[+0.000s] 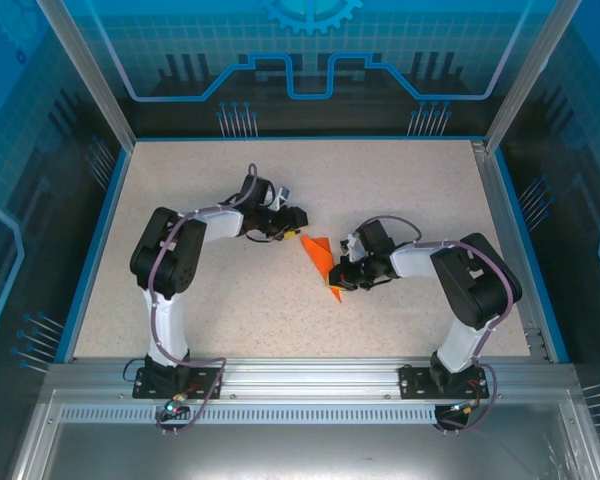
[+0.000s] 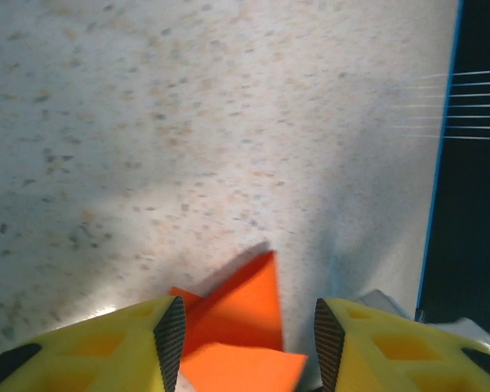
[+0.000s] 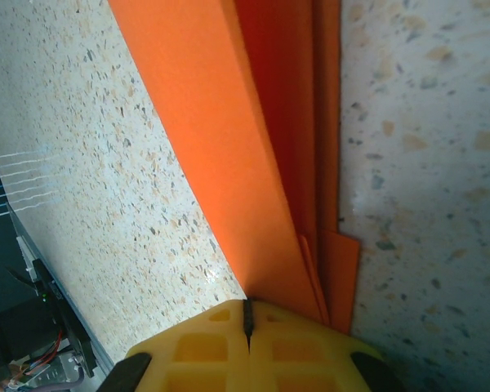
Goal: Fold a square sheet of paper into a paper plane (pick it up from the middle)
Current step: Fold the wing for the fifth time at the center of the table.
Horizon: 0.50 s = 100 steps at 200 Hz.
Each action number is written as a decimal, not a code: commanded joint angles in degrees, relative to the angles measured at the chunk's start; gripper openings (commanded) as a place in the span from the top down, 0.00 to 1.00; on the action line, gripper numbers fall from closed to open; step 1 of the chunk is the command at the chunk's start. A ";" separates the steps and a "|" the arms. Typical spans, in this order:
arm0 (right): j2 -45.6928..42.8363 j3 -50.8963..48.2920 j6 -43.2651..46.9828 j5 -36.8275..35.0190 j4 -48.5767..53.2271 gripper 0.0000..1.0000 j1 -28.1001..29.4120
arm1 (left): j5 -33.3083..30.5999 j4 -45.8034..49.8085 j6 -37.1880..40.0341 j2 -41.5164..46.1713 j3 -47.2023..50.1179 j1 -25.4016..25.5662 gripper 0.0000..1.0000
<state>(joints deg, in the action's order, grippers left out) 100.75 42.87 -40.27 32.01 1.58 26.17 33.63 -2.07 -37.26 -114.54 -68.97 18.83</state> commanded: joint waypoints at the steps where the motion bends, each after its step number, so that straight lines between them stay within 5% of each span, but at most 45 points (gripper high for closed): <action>1: 3.52 -1.39 -0.24 -4.56 8.52 1.00 -0.25 | -0.88 -1.24 -1.44 7.49 2.76 1.44 0.51; 47: 3.44 -1.11 -0.51 -4.50 8.61 1.00 -0.25 | -0.40 -2.08 -2.67 8.05 5.88 8.80 0.55; 100: 1.84 -1.54 -0.76 -4.76 8.61 1.00 -0.28 | 0.58 -6.92 -5.37 2.66 6.92 11.16 0.56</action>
<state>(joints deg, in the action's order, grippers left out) 100.92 43.51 -40.47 31.99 2.57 26.17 33.41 -6.76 -41.28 -109.03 -62.39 29.91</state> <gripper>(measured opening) 0.045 0.441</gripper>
